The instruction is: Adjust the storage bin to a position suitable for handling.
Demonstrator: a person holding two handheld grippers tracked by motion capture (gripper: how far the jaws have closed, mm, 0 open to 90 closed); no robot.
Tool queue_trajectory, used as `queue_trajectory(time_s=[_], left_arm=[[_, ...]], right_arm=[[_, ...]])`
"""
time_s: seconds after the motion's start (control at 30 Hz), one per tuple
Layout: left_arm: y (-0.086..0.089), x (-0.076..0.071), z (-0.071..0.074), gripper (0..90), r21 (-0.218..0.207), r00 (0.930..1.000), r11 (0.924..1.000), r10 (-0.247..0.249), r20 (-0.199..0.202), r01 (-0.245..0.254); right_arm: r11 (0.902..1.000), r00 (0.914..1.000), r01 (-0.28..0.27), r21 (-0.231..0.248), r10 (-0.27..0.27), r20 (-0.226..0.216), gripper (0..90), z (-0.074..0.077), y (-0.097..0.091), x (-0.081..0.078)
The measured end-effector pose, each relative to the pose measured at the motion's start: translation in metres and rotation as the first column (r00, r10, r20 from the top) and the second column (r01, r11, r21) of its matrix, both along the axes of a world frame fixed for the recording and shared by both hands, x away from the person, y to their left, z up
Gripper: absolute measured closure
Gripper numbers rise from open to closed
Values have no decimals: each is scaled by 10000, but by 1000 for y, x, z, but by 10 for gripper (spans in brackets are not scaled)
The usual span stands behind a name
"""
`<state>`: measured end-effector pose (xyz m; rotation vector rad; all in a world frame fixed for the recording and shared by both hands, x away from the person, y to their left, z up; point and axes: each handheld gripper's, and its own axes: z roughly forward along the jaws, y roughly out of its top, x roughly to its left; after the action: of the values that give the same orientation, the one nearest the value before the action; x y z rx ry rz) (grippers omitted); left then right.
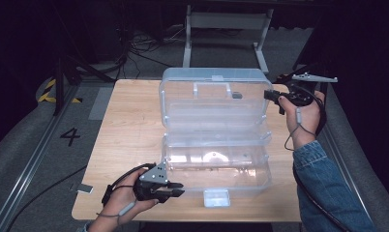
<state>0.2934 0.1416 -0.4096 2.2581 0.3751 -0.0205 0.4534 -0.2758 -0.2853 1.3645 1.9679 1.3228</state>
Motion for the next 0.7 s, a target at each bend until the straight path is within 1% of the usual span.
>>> queue_trajectory(time_s=[0.13,0.17,0.23,0.37,0.4,0.5,0.53,0.6,0.7], left_arm=[[-1,0,0,783,107,10000,9999,-23,64,23],[-1,-1,0,783,104,10000,9999,2,72,-2],[-1,0,1,783,140,10000,9999,-4,46,4],[-1,0,1,783,163,10000,9999,-11,38,10],[-1,0,1,783,163,10000,9999,-11,38,10],[-1,0,1,783,177,10000,9998,-8,68,6],[-2,0,1,783,181,10000,9998,-5,58,4],[-2,0,1,783,192,10000,9998,3,34,-4],[-2,0,1,783,164,10000,9999,-6,40,5]], right_arm=[[9999,9998,18,141,-16,-196,806,-1,-1,6],[9999,9998,19,132,-16,-223,807,-1,-1,8],[9999,9992,10,114,-5,-409,807,0,0,13],[10000,9962,21,38,-18,-869,809,2,1,24],[10000,9962,21,38,-18,-869,809,2,1,24],[9999,9927,121,106,-107,-1198,810,1,2,34],[9998,9924,126,138,-108,-1224,810,0,2,36],[9997,9899,170,188,-142,-1411,810,-2,2,43],[9997,9883,169,158,-143,-1519,810,-2,3,47]])
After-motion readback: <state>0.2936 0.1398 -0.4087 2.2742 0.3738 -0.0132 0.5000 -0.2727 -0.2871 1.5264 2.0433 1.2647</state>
